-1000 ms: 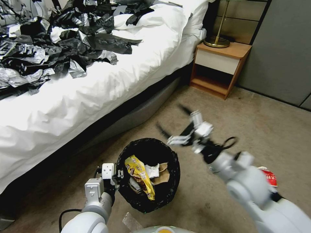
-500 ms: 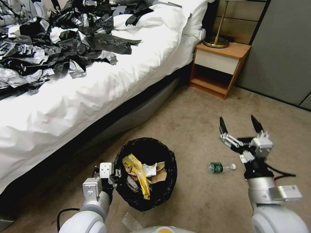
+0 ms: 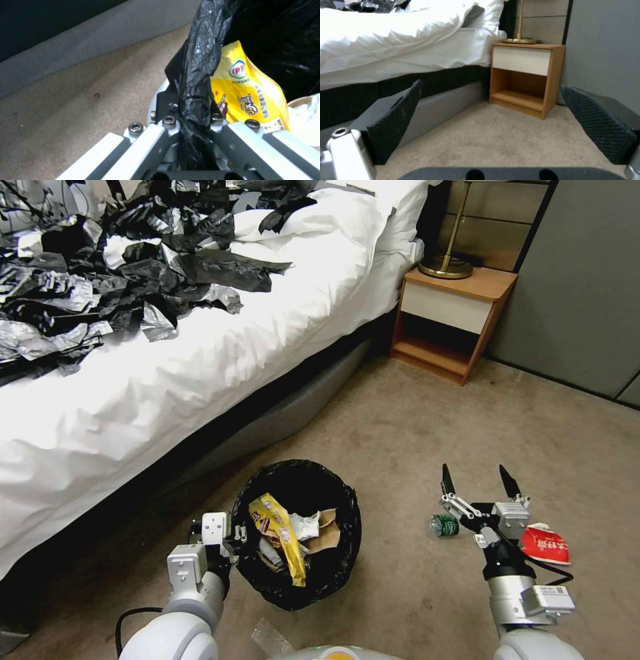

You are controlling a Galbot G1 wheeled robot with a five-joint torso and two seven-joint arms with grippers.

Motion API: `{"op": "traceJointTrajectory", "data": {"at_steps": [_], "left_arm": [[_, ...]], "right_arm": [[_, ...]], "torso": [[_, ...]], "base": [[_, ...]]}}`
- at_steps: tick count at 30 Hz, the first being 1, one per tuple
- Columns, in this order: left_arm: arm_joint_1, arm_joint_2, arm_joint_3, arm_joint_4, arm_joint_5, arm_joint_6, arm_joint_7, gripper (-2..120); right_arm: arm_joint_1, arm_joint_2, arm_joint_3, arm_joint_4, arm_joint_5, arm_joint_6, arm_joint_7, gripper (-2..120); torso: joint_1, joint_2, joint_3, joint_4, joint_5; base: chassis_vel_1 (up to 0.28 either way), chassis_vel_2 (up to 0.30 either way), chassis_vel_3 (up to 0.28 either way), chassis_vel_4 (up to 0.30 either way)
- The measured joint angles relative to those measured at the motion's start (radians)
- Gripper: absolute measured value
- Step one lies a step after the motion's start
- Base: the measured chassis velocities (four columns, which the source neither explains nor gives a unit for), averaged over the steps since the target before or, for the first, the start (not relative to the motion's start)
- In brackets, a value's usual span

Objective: Pick up the trash bin, then pick up the garbage from the floor and place it into the trash bin.

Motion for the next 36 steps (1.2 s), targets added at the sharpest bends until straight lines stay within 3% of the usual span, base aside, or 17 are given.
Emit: {"op": "traceJointTrajectory", "data": {"at_steps": [15, 36], "left_arm": [[0.000, -0.002, 0.004, 0.004, 0.008, 0.002, 0.000, 0], [-0.002, 0.000, 0.004, 0.002, 0.000, -0.009, 0.001, 0]], "right_arm": [[0.025, -0.009, -0.009, 0.008, -0.011, 0.024, -0.007, 100], [0.043, -0.012, -0.014, 0.006, -0.027, 0.024, -0.004, 100]], "torso": [[0.000, 0.000, 0.000, -0.0001, 0.0001], [0.000, 0.000, 0.000, -0.0004, 0.0000]], "base": [[-0.038, -0.040, -0.035, -0.032], [-0.101, -0.098, -0.105, -0.099]]}}
